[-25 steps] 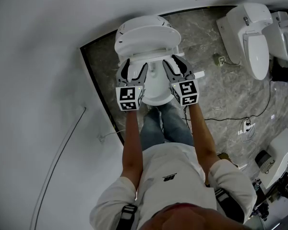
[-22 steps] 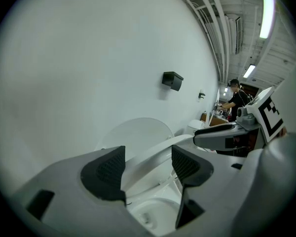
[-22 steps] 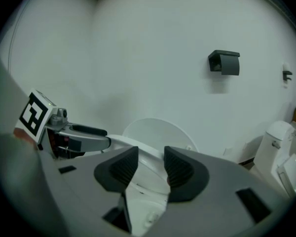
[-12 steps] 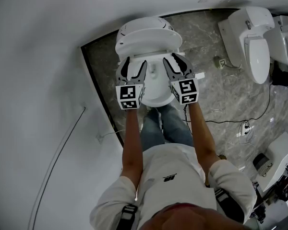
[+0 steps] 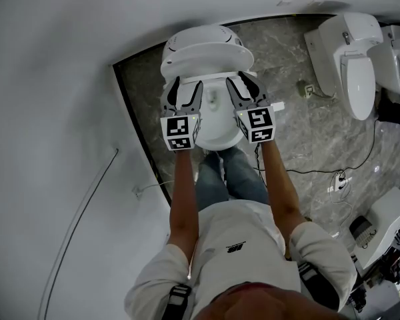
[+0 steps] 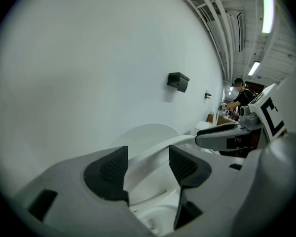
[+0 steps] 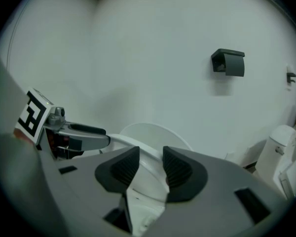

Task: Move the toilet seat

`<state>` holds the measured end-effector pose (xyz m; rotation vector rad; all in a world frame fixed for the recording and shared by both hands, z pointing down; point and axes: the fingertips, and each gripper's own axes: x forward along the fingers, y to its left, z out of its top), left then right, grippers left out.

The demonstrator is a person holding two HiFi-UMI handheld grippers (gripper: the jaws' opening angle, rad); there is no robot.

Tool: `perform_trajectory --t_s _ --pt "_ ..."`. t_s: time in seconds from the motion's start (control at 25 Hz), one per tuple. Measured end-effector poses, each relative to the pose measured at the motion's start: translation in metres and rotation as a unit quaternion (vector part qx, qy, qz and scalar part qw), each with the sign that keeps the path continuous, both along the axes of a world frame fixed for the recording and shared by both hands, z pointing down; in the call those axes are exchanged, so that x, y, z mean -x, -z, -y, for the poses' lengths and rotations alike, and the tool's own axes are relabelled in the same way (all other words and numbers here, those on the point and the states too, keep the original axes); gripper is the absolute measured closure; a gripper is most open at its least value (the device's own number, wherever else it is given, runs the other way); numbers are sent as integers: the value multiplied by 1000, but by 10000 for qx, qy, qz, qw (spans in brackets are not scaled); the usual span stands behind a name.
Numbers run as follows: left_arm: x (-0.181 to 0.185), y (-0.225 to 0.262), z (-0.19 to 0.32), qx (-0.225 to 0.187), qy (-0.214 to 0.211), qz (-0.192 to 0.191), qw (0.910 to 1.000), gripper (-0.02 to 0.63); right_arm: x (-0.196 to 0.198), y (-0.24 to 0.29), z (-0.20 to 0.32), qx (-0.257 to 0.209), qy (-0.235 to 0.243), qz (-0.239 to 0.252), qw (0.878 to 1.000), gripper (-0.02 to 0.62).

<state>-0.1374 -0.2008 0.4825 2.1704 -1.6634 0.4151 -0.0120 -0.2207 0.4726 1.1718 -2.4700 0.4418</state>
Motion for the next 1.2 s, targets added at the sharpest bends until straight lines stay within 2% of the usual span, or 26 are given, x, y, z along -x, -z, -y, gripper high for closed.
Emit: perform_trajectory --t_s 0.64,1.2 --pt "7 2 19 -61 172 59 9998 362 2 -3 21 -31 21 -46 10000 431" --pt "14 2 36 -124 155 179 9996 388 10 0 38 -85 46 -17 10000 431"
